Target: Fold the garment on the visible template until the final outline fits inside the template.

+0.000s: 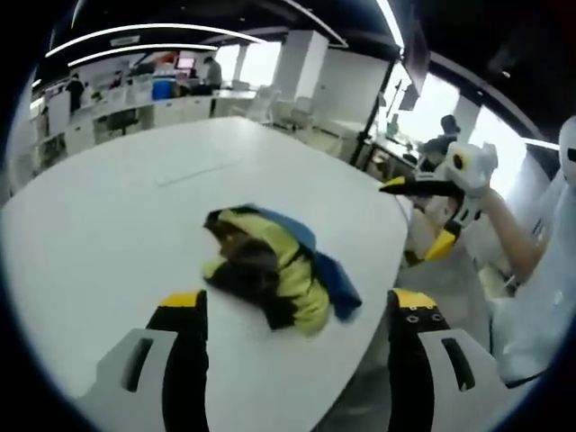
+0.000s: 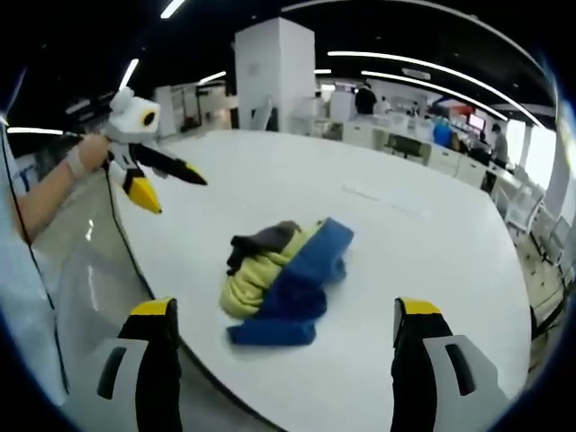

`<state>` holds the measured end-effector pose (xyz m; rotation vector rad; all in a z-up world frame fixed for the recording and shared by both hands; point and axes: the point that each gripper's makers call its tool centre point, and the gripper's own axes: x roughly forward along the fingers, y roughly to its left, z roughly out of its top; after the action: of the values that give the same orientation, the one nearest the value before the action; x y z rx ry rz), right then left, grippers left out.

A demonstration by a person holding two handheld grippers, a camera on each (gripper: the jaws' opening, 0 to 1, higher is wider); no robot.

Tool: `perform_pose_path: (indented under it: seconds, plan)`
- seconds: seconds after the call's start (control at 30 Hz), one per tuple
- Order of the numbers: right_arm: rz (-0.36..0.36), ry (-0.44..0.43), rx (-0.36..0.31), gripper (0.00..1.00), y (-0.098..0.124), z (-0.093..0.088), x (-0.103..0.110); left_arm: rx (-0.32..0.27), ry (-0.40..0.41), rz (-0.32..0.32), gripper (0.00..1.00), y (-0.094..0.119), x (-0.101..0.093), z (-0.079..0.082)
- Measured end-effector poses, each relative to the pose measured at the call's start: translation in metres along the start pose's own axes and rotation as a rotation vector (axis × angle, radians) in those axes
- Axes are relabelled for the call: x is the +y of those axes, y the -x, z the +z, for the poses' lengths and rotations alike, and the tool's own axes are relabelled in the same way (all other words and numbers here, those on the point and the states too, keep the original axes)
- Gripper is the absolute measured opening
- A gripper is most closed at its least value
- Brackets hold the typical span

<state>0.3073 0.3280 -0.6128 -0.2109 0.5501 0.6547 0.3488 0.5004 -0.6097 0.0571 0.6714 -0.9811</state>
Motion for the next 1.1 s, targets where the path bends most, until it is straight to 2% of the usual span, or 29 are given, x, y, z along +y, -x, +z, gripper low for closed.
perform_pose_path:
  seconds: [0.13,0.3,0.47,0.7,1.1]
  plan:
    - [-0.006,-0.002,0.005,0.99,0.001,-0.003,-0.003,-0.001,0.005,-0.026,0.76,-0.008,0.0,0.003]
    - [-0.017,-0.002,-0.001,0.99,0.004,-0.002,-0.008,-0.01,0.017,-0.024,0.75,-0.014,0.003,0.003]
    - [-0.019,-0.001,-0.006,0.98,0.004,-0.001,-0.009,-0.011,0.042,-0.045,0.69,-0.02,0.004,0.0]
    - [-0.018,0.004,-0.008,0.98,0.002,0.0,-0.01,-0.024,0.059,-0.058,0.64,-0.027,0.005,0.004]
    - [-0.032,0.007,-0.04,0.98,0.005,0.01,-0.016,0.004,0.067,-0.056,0.55,-0.044,0.011,-0.001]
